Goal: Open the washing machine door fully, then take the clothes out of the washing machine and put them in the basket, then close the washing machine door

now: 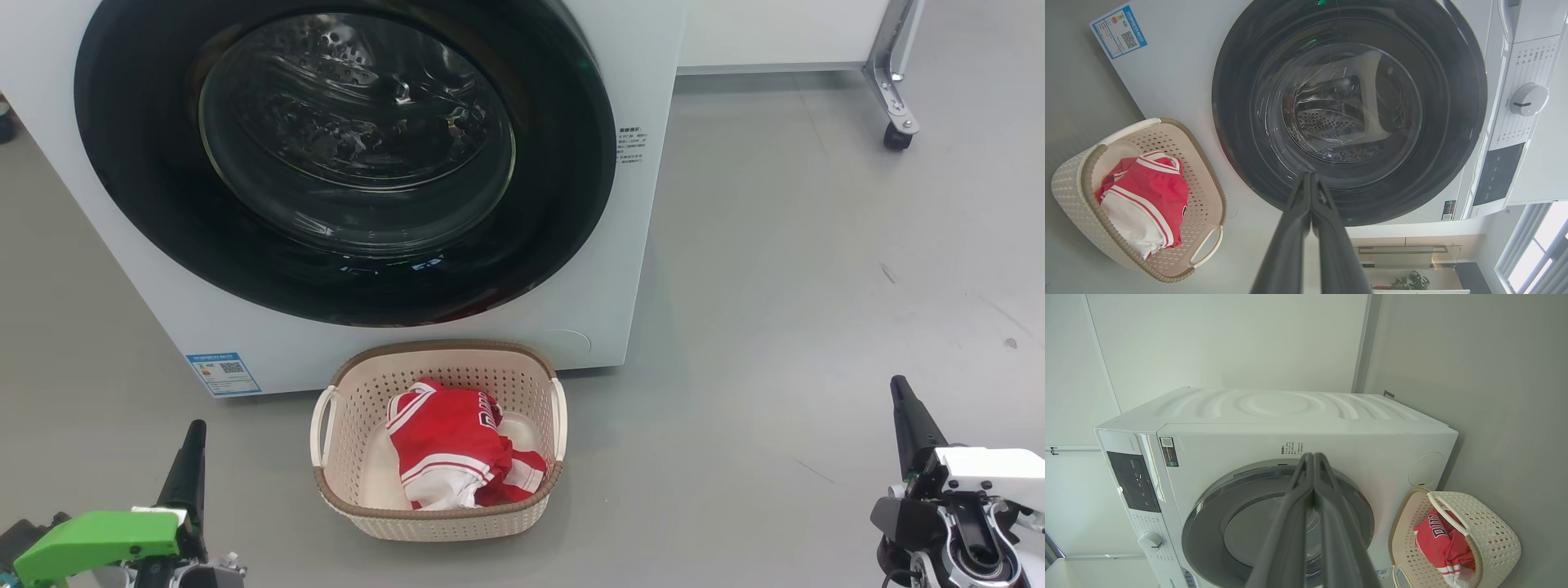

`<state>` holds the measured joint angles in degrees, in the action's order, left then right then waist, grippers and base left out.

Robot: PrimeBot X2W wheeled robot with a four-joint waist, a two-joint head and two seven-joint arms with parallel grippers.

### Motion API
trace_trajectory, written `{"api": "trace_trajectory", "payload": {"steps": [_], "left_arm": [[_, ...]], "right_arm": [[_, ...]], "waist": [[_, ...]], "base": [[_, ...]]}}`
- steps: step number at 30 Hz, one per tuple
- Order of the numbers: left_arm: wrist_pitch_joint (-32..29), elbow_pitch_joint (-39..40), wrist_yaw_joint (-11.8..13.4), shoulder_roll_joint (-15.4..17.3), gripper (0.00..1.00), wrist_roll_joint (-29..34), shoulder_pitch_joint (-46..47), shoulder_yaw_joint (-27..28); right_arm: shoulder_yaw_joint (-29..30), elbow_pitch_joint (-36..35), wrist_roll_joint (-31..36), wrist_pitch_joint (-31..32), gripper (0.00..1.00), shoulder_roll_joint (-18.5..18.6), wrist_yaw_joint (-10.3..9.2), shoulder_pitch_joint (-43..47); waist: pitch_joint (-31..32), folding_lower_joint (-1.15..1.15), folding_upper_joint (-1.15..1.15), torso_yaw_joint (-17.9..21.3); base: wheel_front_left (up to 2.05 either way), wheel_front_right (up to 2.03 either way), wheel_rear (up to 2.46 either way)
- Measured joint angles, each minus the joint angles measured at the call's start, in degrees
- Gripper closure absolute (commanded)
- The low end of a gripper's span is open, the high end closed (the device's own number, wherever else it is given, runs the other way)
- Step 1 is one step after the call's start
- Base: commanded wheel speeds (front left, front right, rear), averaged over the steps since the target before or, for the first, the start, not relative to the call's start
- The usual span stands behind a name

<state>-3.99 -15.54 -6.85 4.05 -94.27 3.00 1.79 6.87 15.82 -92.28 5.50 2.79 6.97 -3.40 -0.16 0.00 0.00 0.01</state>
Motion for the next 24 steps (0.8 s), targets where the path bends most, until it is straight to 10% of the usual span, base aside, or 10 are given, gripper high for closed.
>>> {"api": "trace_trajectory", "payload": {"steps": [24], "left_arm": [[0.0, -0.31, -0.01, -0.08, 1.0, 0.0, 0.04, 0.07]], "right_arm": [[0.08, 0.0, 0.0, 0.01, 1.0, -0.02, 0.0, -0.01]], "waist": [[0.01, 0.0, 0.0, -0.01]], "base": [[0.0, 0.0, 0.0]]}}
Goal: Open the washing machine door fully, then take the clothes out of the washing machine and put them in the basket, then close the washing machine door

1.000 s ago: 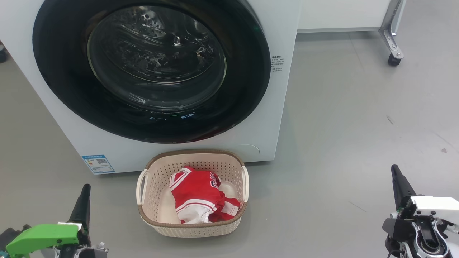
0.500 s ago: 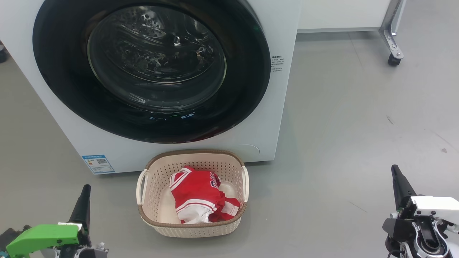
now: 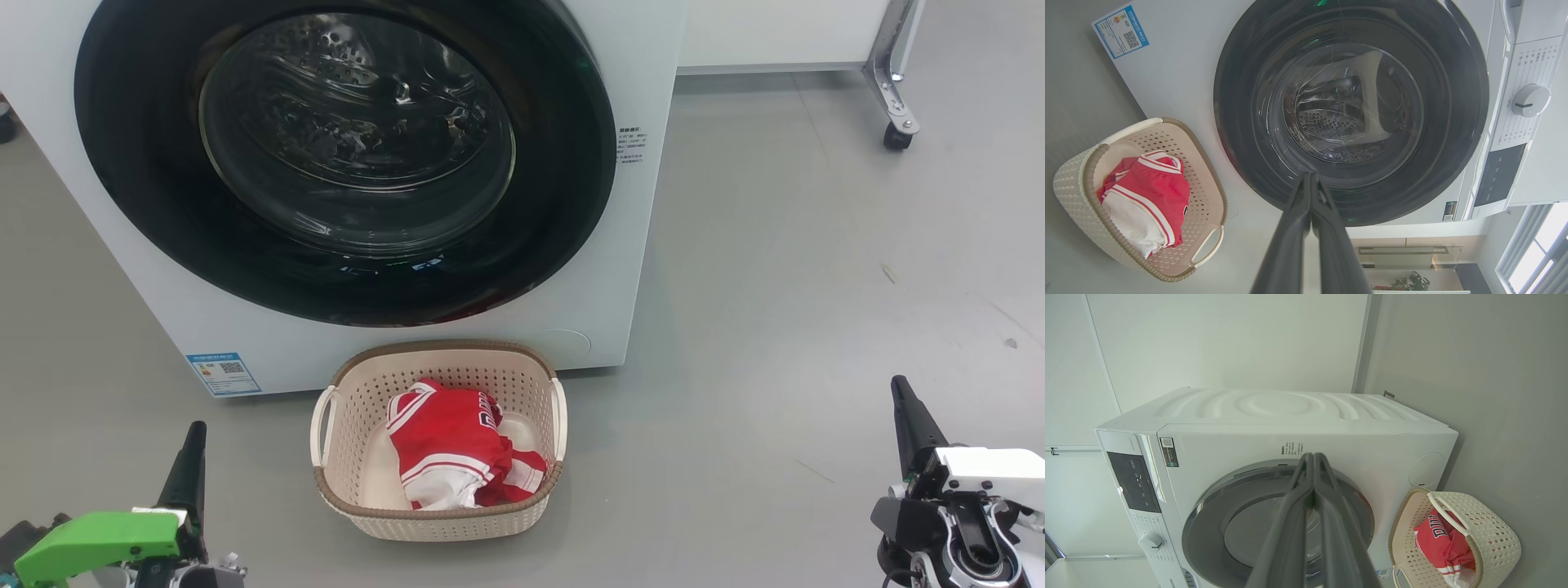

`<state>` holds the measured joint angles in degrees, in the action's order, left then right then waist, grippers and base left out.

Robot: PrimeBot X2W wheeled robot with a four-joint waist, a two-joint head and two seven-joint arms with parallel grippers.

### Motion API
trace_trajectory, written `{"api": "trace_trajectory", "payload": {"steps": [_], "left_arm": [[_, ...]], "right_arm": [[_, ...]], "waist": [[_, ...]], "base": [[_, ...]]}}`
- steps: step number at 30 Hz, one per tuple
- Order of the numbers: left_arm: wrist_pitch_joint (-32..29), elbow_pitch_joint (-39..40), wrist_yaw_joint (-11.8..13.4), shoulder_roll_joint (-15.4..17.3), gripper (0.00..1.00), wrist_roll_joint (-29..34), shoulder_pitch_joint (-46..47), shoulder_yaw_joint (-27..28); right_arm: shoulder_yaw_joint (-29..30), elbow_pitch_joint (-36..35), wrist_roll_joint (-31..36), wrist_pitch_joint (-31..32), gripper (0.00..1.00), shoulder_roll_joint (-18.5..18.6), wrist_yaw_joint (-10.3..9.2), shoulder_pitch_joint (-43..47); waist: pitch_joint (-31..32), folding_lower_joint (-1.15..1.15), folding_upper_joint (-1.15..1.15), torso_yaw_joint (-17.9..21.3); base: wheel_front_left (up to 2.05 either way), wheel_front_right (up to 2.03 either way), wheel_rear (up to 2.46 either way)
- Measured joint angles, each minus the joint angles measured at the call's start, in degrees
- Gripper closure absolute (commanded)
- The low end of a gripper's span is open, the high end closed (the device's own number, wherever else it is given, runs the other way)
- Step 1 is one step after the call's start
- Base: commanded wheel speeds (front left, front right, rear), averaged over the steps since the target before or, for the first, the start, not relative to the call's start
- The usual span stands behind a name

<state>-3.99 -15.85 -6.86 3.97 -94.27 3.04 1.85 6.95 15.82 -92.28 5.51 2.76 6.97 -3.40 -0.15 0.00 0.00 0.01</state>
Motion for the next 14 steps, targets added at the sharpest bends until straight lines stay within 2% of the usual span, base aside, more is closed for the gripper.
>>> {"api": "trace_trajectory", "payload": {"steps": [14], "left_arm": [[-0.01, -0.05, 0.0, -0.01, 1.0, 0.0, 0.01, 0.04]], "right_arm": [[0.02, 0.0, 0.0, 0.0, 1.0, -0.04, 0.0, 0.0]], "waist": [[0.0, 0.0, 0.0, 0.0]], "base": [[0.0, 0.0, 0.0]]}}
